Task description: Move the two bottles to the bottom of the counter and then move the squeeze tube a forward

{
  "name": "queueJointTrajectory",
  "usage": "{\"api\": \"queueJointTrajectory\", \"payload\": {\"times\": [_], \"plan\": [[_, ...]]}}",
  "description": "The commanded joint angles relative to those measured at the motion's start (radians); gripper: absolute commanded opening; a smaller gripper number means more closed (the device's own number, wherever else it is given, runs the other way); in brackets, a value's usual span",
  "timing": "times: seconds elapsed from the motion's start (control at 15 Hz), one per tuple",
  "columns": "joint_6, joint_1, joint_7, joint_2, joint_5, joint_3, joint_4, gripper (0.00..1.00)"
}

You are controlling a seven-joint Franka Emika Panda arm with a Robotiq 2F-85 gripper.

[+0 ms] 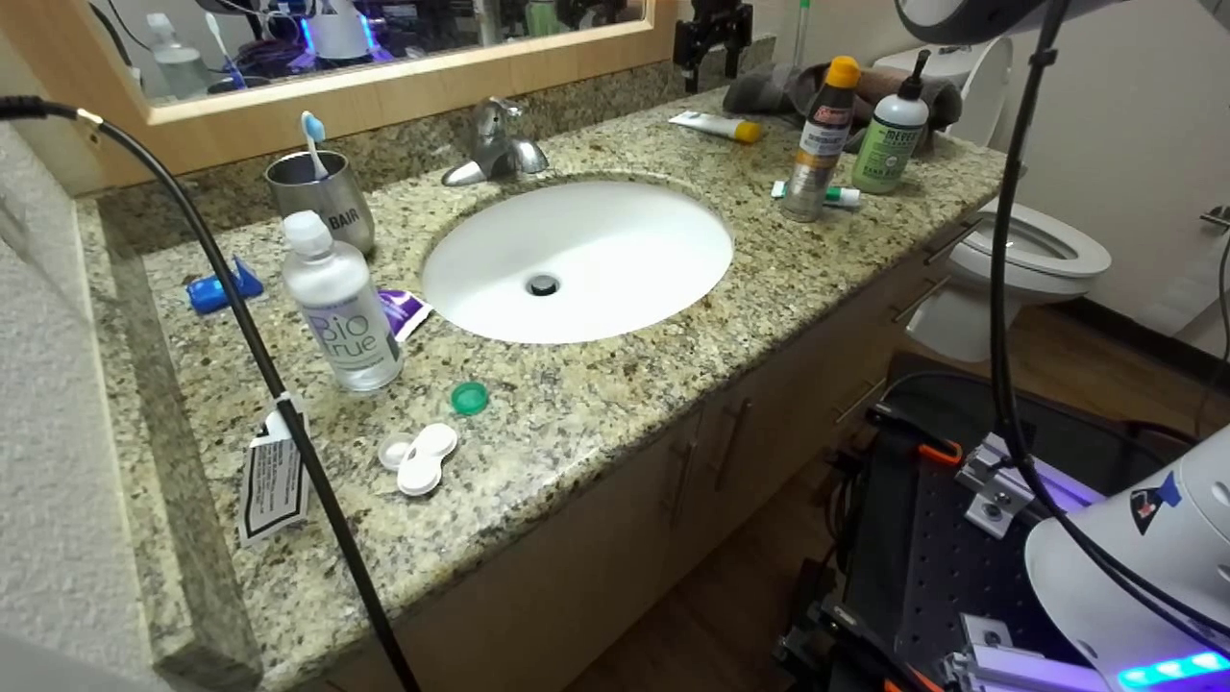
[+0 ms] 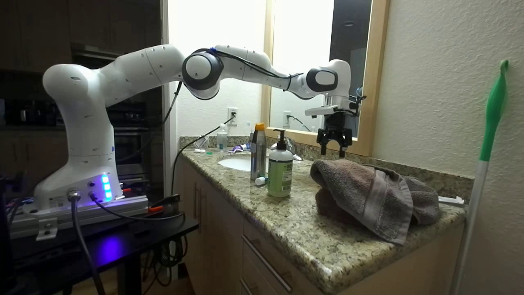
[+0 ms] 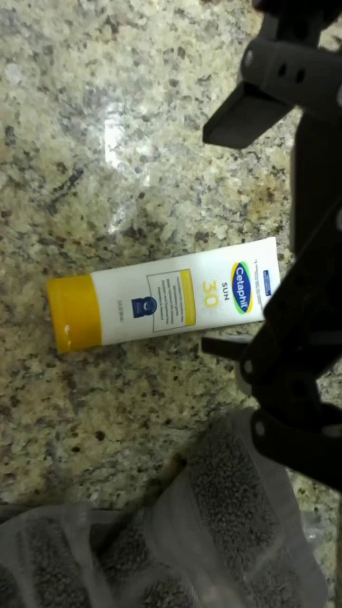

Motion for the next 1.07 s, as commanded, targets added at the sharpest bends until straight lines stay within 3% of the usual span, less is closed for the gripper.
{"api": "queueJointTrajectory", "payload": {"times": [0.0, 0.27, 0.6, 0.67, 1.0], "plan": [[0.0, -0.002, -0.003, 0.013, -0.001, 0.001, 0.006, 1.0], [0.006, 0.005, -0.002, 0.018, -0.008, -0.005, 0.005, 1.0], [0.01, 0.013, 0.019, 0.06, -0.087, -0.06, -0.002, 1.0], [-0.001, 0.007, 0.009, 0.047, -0.063, -0.033, 0.003, 1.0], [-0.015, -0.007, -0.019, 0.059, -0.058, -0.026, 0.007, 1.0]]}}
